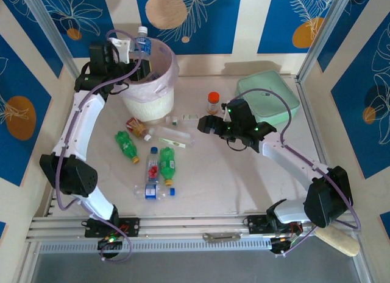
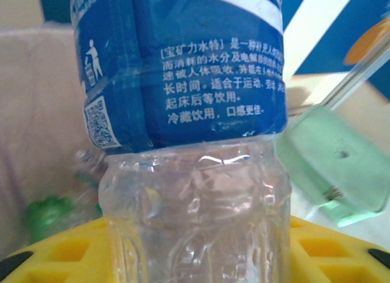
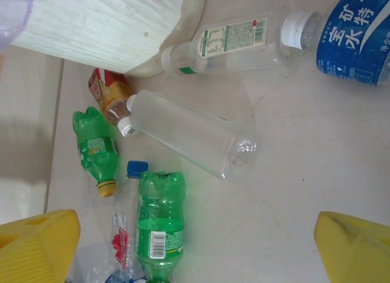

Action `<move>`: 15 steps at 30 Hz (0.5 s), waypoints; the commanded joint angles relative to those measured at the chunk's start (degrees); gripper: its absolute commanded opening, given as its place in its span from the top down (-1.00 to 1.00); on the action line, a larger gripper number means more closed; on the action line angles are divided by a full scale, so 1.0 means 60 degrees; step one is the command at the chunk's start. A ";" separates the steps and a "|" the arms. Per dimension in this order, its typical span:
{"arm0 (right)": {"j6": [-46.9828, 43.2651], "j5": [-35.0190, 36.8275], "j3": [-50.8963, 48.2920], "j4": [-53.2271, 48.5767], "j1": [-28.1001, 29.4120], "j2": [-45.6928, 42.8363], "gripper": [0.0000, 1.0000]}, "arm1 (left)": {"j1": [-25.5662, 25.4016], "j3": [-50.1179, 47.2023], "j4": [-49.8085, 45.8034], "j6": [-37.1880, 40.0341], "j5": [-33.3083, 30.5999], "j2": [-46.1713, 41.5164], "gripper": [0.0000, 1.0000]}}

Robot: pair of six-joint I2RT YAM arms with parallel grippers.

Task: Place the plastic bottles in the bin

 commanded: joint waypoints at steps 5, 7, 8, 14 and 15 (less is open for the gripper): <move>-0.0279 0.0270 0.0293 -0.0411 0.0076 0.0070 -0.98 | 0.0108 0.1473 -0.2246 0.1514 -0.1571 0.0804 0.20; -0.0279 0.0270 0.0307 -0.0404 0.0095 0.0095 -0.98 | 0.0105 0.1551 -0.2416 0.1541 -0.1547 0.0955 0.18; -0.0264 0.0272 0.0321 -0.0407 0.0095 0.0114 -0.98 | 0.0104 0.1567 -0.2461 0.1533 -0.1532 0.1021 0.17; -0.0275 0.0225 0.0351 -0.0450 0.0137 0.0096 -0.98 | 0.0105 0.1707 -0.2602 0.1430 -0.1407 0.1329 0.08; -0.0279 0.0247 0.0337 -0.0462 0.0139 0.0084 -0.98 | 0.0106 0.1742 -0.2618 0.1416 -0.1411 0.1357 0.03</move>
